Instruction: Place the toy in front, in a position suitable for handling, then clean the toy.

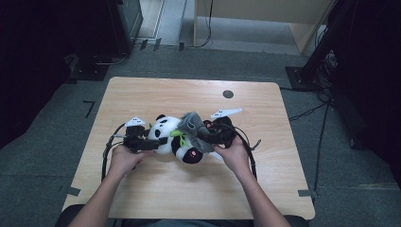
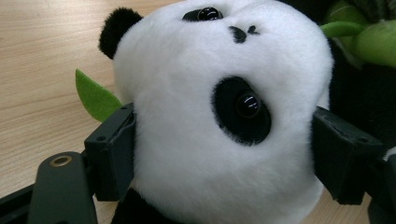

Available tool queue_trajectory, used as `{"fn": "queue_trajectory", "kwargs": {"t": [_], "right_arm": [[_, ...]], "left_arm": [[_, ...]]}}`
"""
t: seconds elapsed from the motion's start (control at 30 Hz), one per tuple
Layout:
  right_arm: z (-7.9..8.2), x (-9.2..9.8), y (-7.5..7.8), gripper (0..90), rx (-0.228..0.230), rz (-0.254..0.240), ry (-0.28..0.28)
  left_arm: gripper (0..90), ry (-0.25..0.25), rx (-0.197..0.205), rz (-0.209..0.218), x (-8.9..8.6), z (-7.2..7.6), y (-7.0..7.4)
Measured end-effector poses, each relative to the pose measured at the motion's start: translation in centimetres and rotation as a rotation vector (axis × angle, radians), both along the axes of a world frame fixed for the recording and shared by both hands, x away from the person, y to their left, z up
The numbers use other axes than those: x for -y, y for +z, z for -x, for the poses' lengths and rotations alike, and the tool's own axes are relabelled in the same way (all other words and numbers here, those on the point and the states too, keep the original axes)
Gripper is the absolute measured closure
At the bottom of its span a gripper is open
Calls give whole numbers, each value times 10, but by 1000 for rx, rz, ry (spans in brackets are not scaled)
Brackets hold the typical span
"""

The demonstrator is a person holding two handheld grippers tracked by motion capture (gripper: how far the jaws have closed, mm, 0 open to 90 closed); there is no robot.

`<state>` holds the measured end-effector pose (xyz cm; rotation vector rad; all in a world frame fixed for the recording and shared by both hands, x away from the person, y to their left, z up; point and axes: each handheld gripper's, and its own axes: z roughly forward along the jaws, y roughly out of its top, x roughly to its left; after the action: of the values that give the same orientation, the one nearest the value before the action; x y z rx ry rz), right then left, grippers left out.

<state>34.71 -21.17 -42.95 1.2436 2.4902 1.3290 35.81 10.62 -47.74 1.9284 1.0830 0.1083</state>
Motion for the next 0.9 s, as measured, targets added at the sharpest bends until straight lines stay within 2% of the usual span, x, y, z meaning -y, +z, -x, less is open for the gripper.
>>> {"fn": "queue_trajectory", "kwargs": {"t": [0.37, 0.5, 0.6, 0.67, 0.7, 0.87, 0.9], "right_arm": [[12, 26, -18, 763, -16, 3, -22], [16, 38, -30, 763, -22, -41, -26], [15, 41, -34, 763, -31, -47, -30], [14, 42, -35, 763, -27, -41, -26], [14, 42, -37, 764, -11, -5, -30], [11, 48, -44, 766, -28, 14, -49], [8, 51, -48, 767, -55, 36, -71]], "left_arm": [[194, 7, 2, 5, 0, 0, 0], [195, 10, -2, 9, 0, 0, 0], [194, 12, -2, 12, 0, 0, -1], [195, 15, -2, 14, 1, 0, -1], [195, 19, -2, 18, 1, 0, -1], [196, 35, -4, 26, 2, 0, -1], [198, 43, -5, 24, 3, 1, 0]]}}
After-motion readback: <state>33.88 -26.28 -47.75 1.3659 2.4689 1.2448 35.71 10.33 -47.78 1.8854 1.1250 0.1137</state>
